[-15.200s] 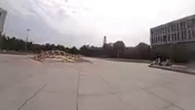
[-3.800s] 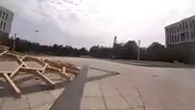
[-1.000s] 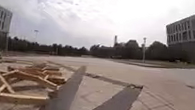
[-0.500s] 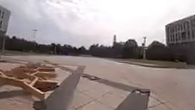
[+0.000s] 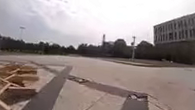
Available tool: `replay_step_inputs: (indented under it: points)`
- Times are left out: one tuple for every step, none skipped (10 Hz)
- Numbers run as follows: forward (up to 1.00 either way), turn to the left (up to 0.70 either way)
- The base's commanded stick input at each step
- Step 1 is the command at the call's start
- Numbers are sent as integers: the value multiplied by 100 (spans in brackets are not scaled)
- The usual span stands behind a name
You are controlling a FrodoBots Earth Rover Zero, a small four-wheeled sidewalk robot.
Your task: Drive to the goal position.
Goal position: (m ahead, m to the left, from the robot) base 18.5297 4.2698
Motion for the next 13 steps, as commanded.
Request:
replay_step_inputs:
  points:
    - [70, 0]
    - [70, 0]
    - [70, 0]
    - [70, 0]
    - [70, 0]
    - [70, 0]
    - [70, 0]
    - [70, 0]
    - [70, 0]
    - [70, 0]
    - [70, 0]
    - [70, 0]
    - [70, 0]
